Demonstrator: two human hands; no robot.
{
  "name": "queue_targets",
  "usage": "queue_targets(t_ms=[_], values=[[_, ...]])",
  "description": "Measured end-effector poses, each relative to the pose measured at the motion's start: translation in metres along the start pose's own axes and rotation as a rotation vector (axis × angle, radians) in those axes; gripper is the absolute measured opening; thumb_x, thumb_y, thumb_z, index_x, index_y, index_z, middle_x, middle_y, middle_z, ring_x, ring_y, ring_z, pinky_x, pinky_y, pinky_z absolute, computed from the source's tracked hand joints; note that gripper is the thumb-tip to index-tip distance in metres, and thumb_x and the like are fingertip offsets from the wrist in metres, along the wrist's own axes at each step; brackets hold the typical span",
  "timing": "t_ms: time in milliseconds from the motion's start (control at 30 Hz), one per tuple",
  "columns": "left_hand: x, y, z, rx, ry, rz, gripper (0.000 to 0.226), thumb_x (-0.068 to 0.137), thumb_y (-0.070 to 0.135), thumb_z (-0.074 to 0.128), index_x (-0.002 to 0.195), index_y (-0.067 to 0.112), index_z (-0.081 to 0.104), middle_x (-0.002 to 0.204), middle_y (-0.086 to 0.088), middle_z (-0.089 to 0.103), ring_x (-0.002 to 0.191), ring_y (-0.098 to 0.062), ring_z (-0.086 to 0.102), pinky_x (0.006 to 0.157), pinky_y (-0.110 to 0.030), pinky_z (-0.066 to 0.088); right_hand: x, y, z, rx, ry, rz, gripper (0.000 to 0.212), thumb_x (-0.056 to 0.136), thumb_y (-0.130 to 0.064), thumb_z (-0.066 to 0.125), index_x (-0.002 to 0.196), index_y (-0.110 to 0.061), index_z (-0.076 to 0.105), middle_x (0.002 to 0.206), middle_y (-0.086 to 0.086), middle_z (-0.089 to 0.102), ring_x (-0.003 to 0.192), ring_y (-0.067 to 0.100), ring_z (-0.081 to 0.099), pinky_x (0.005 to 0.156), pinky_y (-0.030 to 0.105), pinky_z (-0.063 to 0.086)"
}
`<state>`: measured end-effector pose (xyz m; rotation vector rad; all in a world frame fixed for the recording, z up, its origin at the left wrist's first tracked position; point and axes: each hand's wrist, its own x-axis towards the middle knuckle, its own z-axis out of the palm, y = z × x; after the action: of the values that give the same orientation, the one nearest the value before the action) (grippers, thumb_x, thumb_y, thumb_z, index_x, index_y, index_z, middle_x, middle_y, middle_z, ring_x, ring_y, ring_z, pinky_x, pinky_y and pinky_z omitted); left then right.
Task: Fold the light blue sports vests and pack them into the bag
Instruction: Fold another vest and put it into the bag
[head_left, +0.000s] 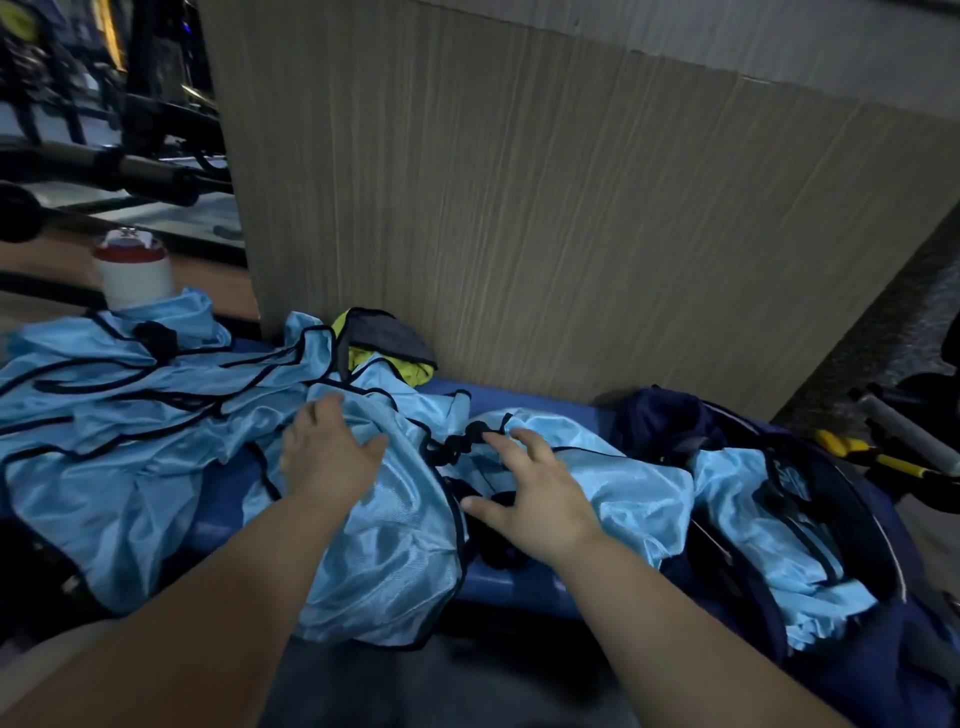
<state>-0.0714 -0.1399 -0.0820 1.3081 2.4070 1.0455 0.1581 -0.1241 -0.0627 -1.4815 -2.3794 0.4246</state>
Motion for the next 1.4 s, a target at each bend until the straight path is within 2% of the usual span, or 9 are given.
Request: queue_targets(t_ms=[200,367,500,733,967,1100,1233,1333,1400], values=[[-0.006,0.006,0.007,-0.310,-0.333,0.107,0.061,0.094,0.027,0.059,0.147,0.028,0.026,0.129,0.006,0.050,0.101,-0.019,0.056,0.076,-0.029,0.048,0.027,-0.012,0.013,0.000,-0.156,0.068,0.116,0.071,-0.064,0.075,0.154,-0.043,-0.004,0.164,-0.011,-0.002,0.147,0.023,0.026,0.115,0.042,0.032],[-0.017,0.017,0.004,-0.431,-0.661,0.172,0.059,0.099,0.031,0.053,0.150,0.030,0.023,0.138,0.005,0.051,0.119,-0.010,0.050,0.099,-0.024,0.037,0.033,-0.019,0.018,-0.037,-0.234,0.128,0.109,0.075,-0.053,0.076,0.155,-0.032,0.005,0.137,0.004,0.054,0.124,0.025,0.053,0.096,0.036,0.045],[-0.012,0.018,-0.001,-0.497,-0.548,0.195,0.044,0.099,0.029,0.051,0.141,0.031,0.038,0.128,0.007,0.060,0.114,-0.010,0.057,0.103,-0.031,0.042,0.032,-0.015,0.011,-0.088,-0.088,0.109,0.031,0.088,-0.030,0.058,0.119,-0.030,0.061,0.105,-0.001,0.066,0.103,0.022,0.061,0.078,0.029,0.048],[0.003,0.012,0.003,-0.454,-0.172,0.119,0.024,0.095,0.024,0.056,0.119,0.024,0.053,0.100,0.004,0.062,0.089,-0.011,0.058,0.073,-0.023,0.043,0.036,0.029,-0.050,0.665,0.525,0.397,0.014,0.076,-0.026,0.049,0.081,-0.018,0.058,0.076,0.007,0.061,0.076,0.026,0.057,0.081,0.048,0.050],[-0.010,0.003,0.025,-0.071,-0.350,0.228,0.050,0.092,0.045,0.059,0.136,0.023,0.050,0.137,0.000,0.052,0.128,-0.021,0.045,0.103,-0.031,0.039,0.017,0.108,-0.111,1.004,0.873,0.732,0.041,0.089,-0.010,0.043,0.128,-0.011,0.055,0.114,0.014,0.063,0.096,0.028,0.061,0.083,0.037,0.052],[-0.021,0.008,0.029,0.208,-0.407,0.374,0.048,0.093,0.055,0.050,0.137,0.036,0.043,0.142,0.012,0.044,0.137,-0.014,0.027,0.112,-0.037,0.021,0.007,0.106,-0.110,0.595,0.897,0.900,0.047,0.091,-0.012,0.046,0.138,-0.017,0.050,0.145,0.016,0.043,0.127,0.038,0.047,0.106,0.046,0.041],[-0.023,0.011,0.033,0.254,-0.406,0.426,0.047,0.093,0.057,0.048,0.136,0.038,0.043,0.141,0.015,0.044,0.137,-0.011,0.025,0.112,-0.037,0.015,0.001,0.068,-0.079,0.087,0.934,0.306,0.046,0.078,-0.011,0.049,0.121,-0.009,0.065,0.125,0.014,0.060,0.121,0.034,0.049,0.103,0.036,0.038],[-0.022,0.010,0.035,0.264,-0.405,0.427,0.045,0.093,0.058,0.048,0.132,0.038,0.047,0.138,0.015,0.046,0.136,-0.011,0.025,0.113,-0.038,0.014,0.014,0.048,-0.052,-0.012,0.492,-0.047,0.032,0.079,-0.011,0.060,0.109,-0.014,0.072,0.116,0.003,0.065,0.116,0.024,0.053,0.100,0.020,0.032],[-0.023,0.010,0.035,0.286,-0.405,0.438,0.043,0.093,0.058,0.047,0.130,0.037,0.050,0.137,0.015,0.047,0.137,-0.011,0.025,0.116,-0.041,0.010,0.022,0.041,-0.038,-0.139,0.199,-0.106,0.039,0.083,-0.020,0.065,0.122,-0.023,0.067,0.133,-0.002,0.057,0.129,0.021,0.046,0.110,0.030,0.031]])
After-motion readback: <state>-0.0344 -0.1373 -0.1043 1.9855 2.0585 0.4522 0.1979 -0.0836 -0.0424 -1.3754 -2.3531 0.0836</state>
